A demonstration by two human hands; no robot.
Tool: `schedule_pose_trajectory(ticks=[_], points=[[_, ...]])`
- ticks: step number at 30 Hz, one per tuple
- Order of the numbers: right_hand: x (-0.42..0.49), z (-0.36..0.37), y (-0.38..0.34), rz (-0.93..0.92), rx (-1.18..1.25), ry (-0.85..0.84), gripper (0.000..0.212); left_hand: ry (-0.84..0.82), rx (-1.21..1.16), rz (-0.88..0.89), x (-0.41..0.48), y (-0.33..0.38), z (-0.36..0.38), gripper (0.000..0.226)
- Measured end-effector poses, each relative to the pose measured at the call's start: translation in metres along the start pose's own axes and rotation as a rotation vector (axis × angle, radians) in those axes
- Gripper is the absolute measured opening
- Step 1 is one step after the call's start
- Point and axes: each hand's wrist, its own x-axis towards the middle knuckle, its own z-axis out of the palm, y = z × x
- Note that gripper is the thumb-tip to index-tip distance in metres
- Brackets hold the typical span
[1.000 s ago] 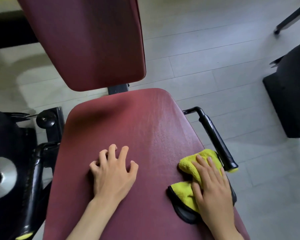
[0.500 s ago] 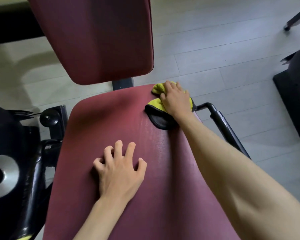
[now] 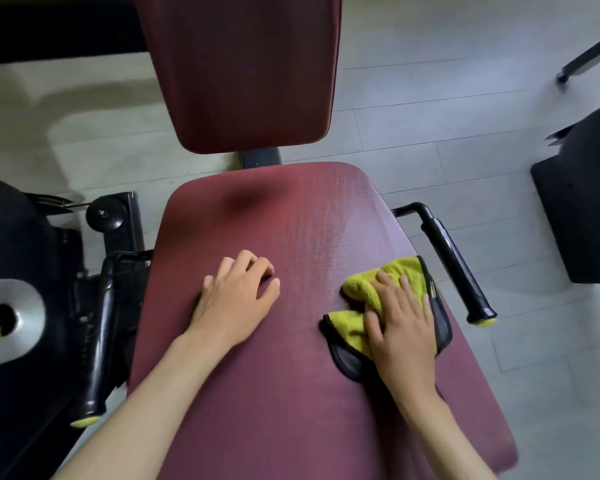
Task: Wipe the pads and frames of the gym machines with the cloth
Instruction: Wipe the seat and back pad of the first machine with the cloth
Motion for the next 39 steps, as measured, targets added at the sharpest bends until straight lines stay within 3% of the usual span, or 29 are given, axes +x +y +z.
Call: schedule_pose_trajectory(ticks=[3, 6, 9, 12, 15, 18, 24, 30, 36, 39], points=[[-0.034, -0.002, -0.019, -0.039, 0.027, -0.020, 0.045, 0.073, -0.088, 0.053, -0.011, -0.028, -0.015, 0.017], [-0.070, 0.000, -0.039, -0.192, 0.064, -0.086, 0.044, 0.241, -0.018, 0.018, -0.026, -0.069, -0.034, 0.022], [-0.114, 0.015, -0.072, -0.456, 0.107, -0.115, 0.042, 0.315, 0.066, -0.222, -0.048, -0.118, -0.045, 0.031], [-0.138, 0.034, -0.115, -0.641, 0.137, -0.146, 0.040, 0.252, 0.031, -0.535, -0.071, -0.158, -0.042, 0.050], [-0.118, 0.053, -0.151, -0.709, 0.137, -0.264, 0.041, 0.137, -0.224, -0.649, -0.087, -0.166, -0.026, 0.058], [-0.071, 0.076, -0.184, -0.772, 0.119, -0.378, 0.045, 0.176, -0.390, -0.673, -0.093, -0.160, -0.018, 0.061], [0.020, 0.125, -0.232, -0.895, 0.128, -0.400, 0.040, 0.210, -0.188, -0.641, -0.087, -0.165, -0.016, 0.060], [0.120, 0.161, -0.265, -0.898, 0.154, -0.301, 0.032, 0.178, -0.100, -0.677, -0.082, -0.164, -0.015, 0.063], [0.172, 0.183, -0.301, -0.549, -0.016, -0.246, 0.037, 0.221, -0.096, -0.656, -0.081, -0.167, -0.009, 0.064], [0.148, 0.173, -0.290, -0.728, 0.089, -0.217, 0.028, 0.238, -0.054, -0.647, -0.082, -0.165, -0.011, 0.070]])
